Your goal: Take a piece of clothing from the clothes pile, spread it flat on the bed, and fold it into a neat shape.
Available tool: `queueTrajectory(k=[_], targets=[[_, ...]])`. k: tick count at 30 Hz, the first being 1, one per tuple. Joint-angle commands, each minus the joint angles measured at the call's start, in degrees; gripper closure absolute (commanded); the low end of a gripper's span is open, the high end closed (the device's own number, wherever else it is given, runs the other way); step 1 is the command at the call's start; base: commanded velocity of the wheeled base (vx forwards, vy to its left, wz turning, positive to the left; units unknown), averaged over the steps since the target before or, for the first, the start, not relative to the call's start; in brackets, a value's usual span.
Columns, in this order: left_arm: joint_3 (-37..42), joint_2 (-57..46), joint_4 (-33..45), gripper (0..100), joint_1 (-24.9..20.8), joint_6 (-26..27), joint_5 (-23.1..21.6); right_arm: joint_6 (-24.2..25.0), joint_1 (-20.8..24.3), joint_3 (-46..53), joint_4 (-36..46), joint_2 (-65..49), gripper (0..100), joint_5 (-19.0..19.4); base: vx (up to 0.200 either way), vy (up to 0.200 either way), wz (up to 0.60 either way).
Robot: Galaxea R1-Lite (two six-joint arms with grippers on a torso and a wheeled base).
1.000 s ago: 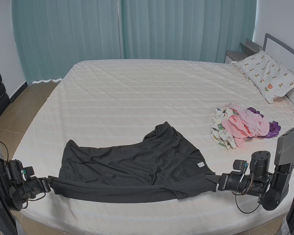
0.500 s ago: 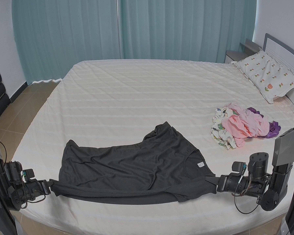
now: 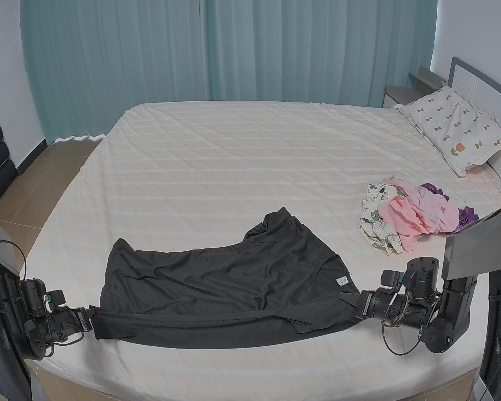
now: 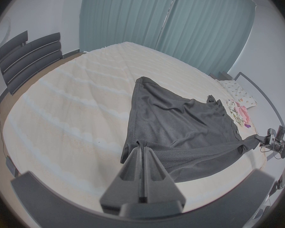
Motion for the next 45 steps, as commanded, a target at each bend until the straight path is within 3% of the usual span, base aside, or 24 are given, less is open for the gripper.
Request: queueTrajectory(k=[1, 5, 10, 21, 28, 45], targets=[[-2.27, 4.12, -1.07, 100, -1.39, -0.15, 0.15, -0.06, -0.39, -2.81, -0.58, 5.01, 100, -1.13, 0.000, 0.000, 0.00], [-4.20, 4.30, -1.07, 100, -1.74, -1.29, 1.73, -0.06, -0.66, -4.75, -0.58, 5.71, 100, -2.54, 0.000, 0.000, 0.00], [-7.81, 3.95, -1.07, 100, -2.97, -6.57, 3.93, 0.03, -1.36, -6.51, -0.58, 5.80, 100, -3.86, 0.000, 0.000, 0.00], [-11.59, 4.38, -1.07, 100, -5.26, -8.32, 4.63, 0.20, -1.89, -8.70, -0.58, 7.82, 100, -4.47, 0.000, 0.000, 0.00], [-14.75, 7.29, -1.07, 100, -5.43, -8.85, 8.41, 0.20, -1.63, -9.49, -0.58, 8.44, 100, -4.47, 0.000, 0.000, 0.00], [-19.23, 12.21, -1.07, 100, -7.81, -8.94, 10.61, -0.15, -1.71, -14.33, 0.21, 11.95, 100, -4.83, 0.000, 0.000, 0.00]])
